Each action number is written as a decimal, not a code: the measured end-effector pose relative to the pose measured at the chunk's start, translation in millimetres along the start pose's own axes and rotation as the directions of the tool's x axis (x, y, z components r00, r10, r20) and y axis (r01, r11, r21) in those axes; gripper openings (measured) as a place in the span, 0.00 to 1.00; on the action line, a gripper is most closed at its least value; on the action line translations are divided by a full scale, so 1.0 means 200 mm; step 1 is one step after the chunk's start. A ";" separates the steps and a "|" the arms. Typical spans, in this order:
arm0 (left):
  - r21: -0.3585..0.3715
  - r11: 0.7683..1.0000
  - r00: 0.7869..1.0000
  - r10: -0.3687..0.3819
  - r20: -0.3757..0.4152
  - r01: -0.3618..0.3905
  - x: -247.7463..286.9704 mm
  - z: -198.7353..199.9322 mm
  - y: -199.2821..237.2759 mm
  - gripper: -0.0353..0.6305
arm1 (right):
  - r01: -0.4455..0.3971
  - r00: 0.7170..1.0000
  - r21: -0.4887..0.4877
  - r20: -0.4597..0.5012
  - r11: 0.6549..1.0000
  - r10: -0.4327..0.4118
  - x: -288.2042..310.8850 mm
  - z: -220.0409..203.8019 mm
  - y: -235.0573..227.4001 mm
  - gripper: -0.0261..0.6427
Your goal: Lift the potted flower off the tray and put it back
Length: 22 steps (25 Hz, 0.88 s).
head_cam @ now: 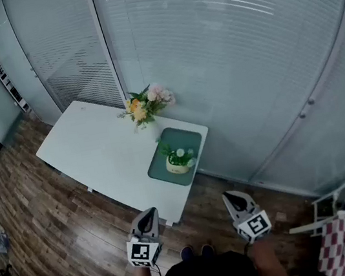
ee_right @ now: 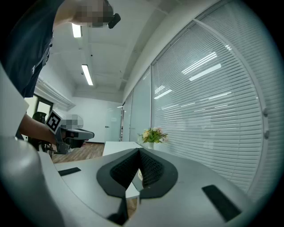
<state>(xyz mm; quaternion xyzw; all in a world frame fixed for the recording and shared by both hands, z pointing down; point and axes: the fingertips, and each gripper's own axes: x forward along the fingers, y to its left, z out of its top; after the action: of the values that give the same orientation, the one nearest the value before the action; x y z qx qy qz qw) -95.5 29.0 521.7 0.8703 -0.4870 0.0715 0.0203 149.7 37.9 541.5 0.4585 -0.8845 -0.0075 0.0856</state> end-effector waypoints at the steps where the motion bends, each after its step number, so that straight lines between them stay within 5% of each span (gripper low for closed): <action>1: 0.016 1.000 1.000 -0.002 0.003 0.002 0.01 -0.01 0.01 0.06 | -0.001 1.000 -0.004 -0.003 1.000 0.001 0.01 0.01 0.00 0.04; 13: -0.005 1.000 1.000 0.001 0.021 -0.001 0.03 0.03 0.03 0.06 | 0.033 0.999 0.021 -0.019 0.999 -0.033 0.04 0.03 -0.04 0.04; 22: -0.019 1.000 0.997 0.003 0.078 -0.001 0.02 0.11 0.01 0.07 | 0.050 0.994 0.087 0.096 0.995 -0.059 0.02 0.09 -0.10 0.05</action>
<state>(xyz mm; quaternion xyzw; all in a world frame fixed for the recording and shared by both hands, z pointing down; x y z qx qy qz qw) -93.0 22.5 501.2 0.8716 -0.4890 0.0328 0.0094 160.5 22.5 523.0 0.4848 -0.8743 0.0052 0.0223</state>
